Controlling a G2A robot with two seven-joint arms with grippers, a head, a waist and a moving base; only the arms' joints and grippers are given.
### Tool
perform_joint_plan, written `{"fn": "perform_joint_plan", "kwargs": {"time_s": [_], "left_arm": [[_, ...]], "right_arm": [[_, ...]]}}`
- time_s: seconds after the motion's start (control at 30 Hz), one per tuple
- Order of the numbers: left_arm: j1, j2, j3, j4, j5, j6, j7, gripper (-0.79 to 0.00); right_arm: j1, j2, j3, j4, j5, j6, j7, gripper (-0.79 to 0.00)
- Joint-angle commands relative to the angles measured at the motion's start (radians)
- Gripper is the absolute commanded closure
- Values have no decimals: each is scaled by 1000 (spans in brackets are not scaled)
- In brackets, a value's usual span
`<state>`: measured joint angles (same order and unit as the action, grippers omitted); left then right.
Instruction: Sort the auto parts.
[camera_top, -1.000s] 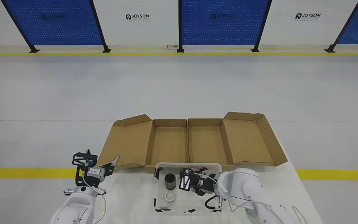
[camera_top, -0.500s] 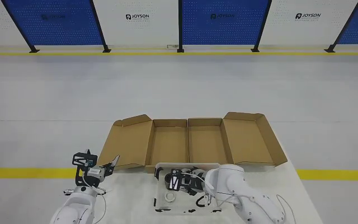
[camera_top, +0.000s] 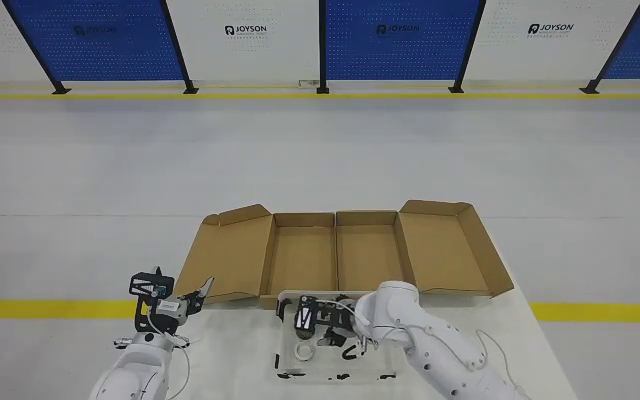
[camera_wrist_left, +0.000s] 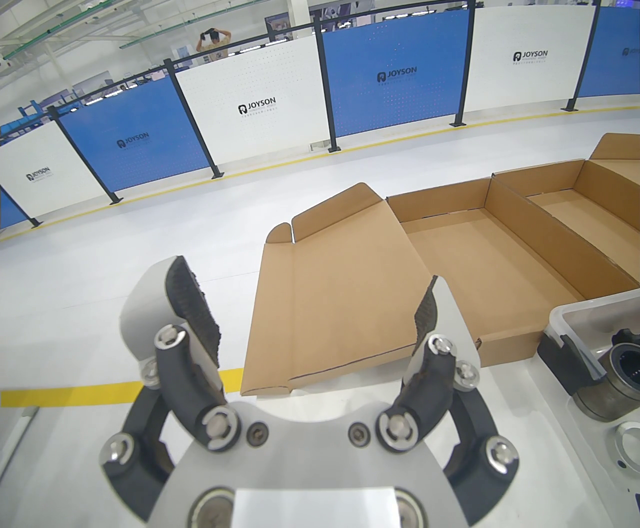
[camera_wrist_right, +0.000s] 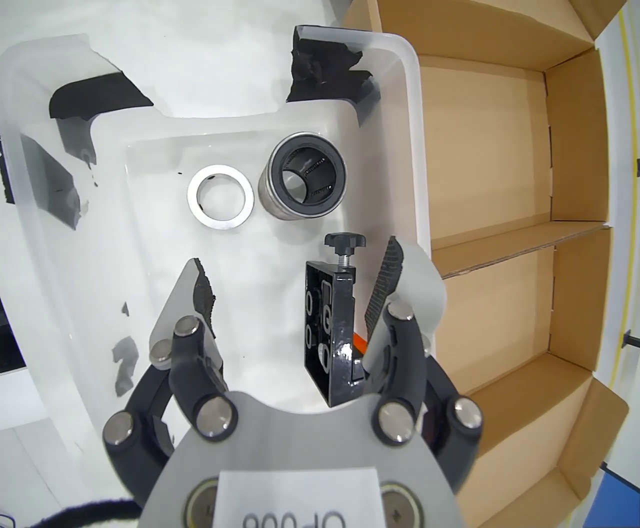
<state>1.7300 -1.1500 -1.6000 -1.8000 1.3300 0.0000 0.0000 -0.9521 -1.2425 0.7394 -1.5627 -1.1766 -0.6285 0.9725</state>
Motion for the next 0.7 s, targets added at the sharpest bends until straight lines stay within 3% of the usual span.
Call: {"fn": "perform_joint_plan", "kwargs": {"time_s": [0.0, 0.23, 0.67], "left_arm": [[0, 0, 0, 0, 0, 0, 0, -785], [0, 0, 0, 0, 0, 0, 0, -785], [0, 0, 0, 0, 0, 0, 0, -785]], "right_arm": [[9, -4, -9, 6, 0, 2, -4, -671], [51, -23, -54, 30, 20, 4, 5, -668], [167, -91, -161, 199, 87, 38, 0, -656]]}}
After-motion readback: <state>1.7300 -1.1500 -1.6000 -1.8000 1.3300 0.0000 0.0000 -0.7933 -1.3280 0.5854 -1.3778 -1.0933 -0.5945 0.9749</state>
